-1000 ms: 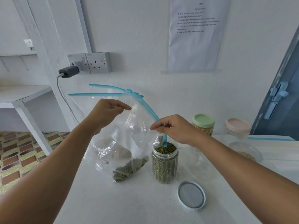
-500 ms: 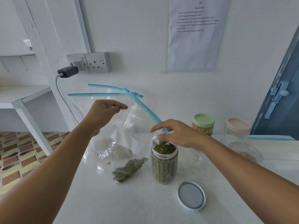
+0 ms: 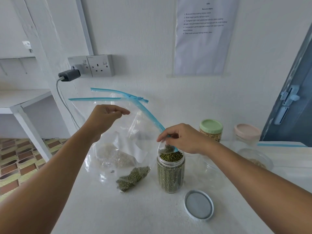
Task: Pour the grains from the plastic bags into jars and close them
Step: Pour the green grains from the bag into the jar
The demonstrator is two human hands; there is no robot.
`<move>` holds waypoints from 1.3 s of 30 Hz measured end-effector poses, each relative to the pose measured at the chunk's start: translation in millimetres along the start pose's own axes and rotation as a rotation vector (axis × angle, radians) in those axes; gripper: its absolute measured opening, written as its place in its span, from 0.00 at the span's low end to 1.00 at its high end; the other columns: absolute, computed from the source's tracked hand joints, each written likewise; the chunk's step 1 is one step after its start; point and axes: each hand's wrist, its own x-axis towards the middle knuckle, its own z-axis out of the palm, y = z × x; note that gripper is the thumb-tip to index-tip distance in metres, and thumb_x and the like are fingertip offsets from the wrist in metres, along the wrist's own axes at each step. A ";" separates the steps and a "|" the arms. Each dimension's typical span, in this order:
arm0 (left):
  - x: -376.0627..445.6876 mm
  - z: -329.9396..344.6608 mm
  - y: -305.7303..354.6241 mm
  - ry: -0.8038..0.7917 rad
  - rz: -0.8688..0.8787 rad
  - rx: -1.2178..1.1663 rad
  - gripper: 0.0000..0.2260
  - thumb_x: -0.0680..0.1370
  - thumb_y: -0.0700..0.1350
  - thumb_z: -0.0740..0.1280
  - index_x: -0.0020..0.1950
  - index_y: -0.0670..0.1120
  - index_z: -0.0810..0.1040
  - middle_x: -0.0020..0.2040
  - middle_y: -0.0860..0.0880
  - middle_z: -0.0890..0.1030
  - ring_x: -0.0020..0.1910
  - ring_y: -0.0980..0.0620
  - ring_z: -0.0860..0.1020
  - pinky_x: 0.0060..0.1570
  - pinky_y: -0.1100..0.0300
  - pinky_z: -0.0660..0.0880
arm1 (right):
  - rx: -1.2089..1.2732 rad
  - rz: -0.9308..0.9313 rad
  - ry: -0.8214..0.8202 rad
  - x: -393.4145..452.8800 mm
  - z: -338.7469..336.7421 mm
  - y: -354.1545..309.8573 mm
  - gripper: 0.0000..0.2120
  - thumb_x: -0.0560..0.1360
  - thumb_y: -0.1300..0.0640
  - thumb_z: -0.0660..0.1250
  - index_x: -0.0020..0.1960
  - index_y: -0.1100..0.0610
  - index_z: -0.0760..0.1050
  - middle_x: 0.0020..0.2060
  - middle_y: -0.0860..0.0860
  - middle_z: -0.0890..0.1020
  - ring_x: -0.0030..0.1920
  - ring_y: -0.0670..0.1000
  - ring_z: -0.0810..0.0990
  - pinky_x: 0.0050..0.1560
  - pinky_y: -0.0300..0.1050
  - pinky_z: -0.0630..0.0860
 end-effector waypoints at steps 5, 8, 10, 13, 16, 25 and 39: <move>1.0 -5.7 -3.7 0.039 -0.007 -0.005 0.15 0.81 0.37 0.68 0.47 0.55 0.89 0.50 0.59 0.87 0.59 0.57 0.80 0.67 0.57 0.72 | 0.009 -0.060 0.094 8.8 -3.2 -8.9 0.17 0.79 0.65 0.65 0.52 0.47 0.88 0.45 0.42 0.87 0.40 0.46 0.82 0.45 0.43 0.80; -1.4 -9.1 -7.0 0.067 -0.001 -0.031 0.15 0.81 0.36 0.68 0.47 0.54 0.88 0.51 0.58 0.87 0.56 0.61 0.79 0.62 0.60 0.71 | -0.015 -0.074 0.089 13.2 -6.0 -13.9 0.17 0.79 0.66 0.64 0.51 0.49 0.88 0.39 0.36 0.85 0.33 0.48 0.77 0.37 0.40 0.75; -2.9 -11.7 -8.8 0.094 0.001 -0.076 0.15 0.81 0.35 0.67 0.48 0.53 0.88 0.52 0.56 0.87 0.55 0.60 0.79 0.59 0.62 0.71 | -0.010 -0.071 0.121 16.2 -8.4 -16.4 0.18 0.80 0.67 0.63 0.50 0.49 0.88 0.35 0.39 0.84 0.29 0.43 0.73 0.33 0.36 0.70; -4.2 -17.3 -15.3 0.113 -0.007 -0.114 0.15 0.81 0.34 0.67 0.48 0.53 0.88 0.49 0.58 0.87 0.52 0.58 0.80 0.56 0.63 0.71 | -0.103 -0.069 0.092 21.6 -12.8 -22.8 0.19 0.80 0.65 0.62 0.50 0.47 0.88 0.36 0.43 0.84 0.29 0.45 0.74 0.32 0.37 0.70; -4.9 -23.9 -21.9 0.120 -0.009 -0.148 0.17 0.81 0.34 0.66 0.46 0.54 0.89 0.50 0.56 0.88 0.53 0.55 0.80 0.59 0.61 0.73 | -0.147 -0.087 0.110 26.3 -16.8 -27.8 0.18 0.82 0.64 0.62 0.51 0.46 0.88 0.40 0.40 0.84 0.34 0.50 0.78 0.36 0.37 0.72; -14.8 -34.3 -27.4 0.064 -0.003 -0.205 0.20 0.81 0.35 0.67 0.45 0.59 0.90 0.54 0.55 0.87 0.57 0.54 0.80 0.68 0.54 0.73 | -0.263 -0.156 0.078 35.1 -13.6 -27.5 0.18 0.83 0.63 0.63 0.51 0.44 0.87 0.50 0.37 0.82 0.48 0.54 0.83 0.54 0.49 0.78; -23.9 -45.0 -39.1 0.001 -0.069 -0.192 0.20 0.79 0.30 0.69 0.45 0.56 0.90 0.54 0.51 0.88 0.61 0.51 0.83 0.67 0.57 0.73 | -0.294 -0.055 0.004 28.6 -4.8 -15.2 0.12 0.83 0.57 0.68 0.56 0.44 0.86 0.51 0.39 0.81 0.47 0.37 0.81 0.48 0.30 0.71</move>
